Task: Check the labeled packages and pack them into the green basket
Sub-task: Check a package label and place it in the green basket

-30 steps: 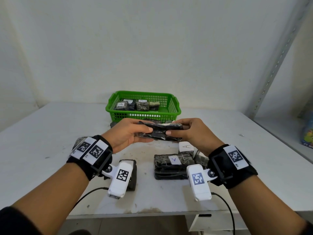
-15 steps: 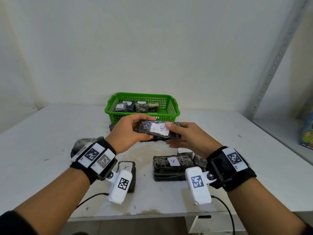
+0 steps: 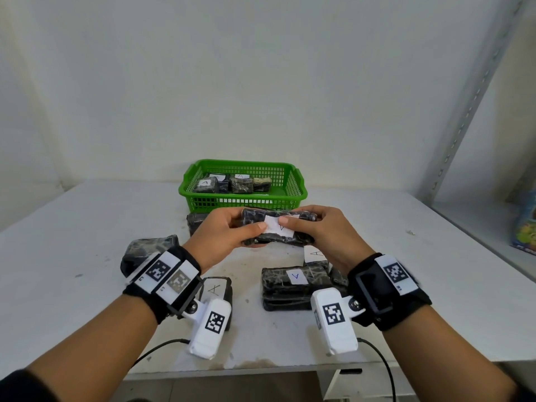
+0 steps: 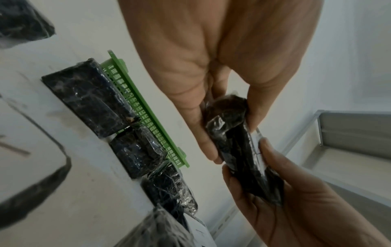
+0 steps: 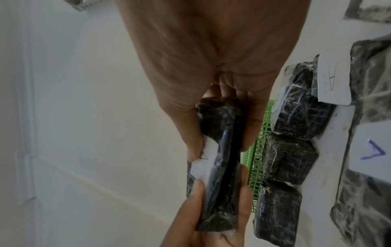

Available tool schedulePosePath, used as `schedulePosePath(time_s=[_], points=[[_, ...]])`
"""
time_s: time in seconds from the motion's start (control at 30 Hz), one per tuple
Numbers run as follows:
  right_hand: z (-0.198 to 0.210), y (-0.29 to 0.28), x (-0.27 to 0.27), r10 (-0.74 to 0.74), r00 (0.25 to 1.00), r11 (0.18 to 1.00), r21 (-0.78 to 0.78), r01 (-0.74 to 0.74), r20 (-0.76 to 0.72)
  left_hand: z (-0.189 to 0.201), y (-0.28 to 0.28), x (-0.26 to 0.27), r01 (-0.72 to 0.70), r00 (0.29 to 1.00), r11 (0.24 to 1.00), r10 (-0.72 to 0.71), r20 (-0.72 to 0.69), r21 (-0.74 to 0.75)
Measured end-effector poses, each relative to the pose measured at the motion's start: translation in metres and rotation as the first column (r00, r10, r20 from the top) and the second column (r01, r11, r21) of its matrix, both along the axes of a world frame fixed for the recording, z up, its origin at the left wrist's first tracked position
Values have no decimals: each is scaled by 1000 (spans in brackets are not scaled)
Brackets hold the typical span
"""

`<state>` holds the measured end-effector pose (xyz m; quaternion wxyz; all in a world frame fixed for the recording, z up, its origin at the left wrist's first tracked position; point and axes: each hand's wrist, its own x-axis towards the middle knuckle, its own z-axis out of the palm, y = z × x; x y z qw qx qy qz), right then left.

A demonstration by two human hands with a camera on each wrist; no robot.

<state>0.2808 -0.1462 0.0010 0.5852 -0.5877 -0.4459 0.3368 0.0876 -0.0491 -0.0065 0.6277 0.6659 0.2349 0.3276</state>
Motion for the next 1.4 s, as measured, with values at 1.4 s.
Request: schedulePosePath(time_s=[1.4], points=[[-1, -9, 3, 172, 968, 984, -21, -179, -183, 3, -1, -8, 63, 995, 980, -46, -89, 189]])
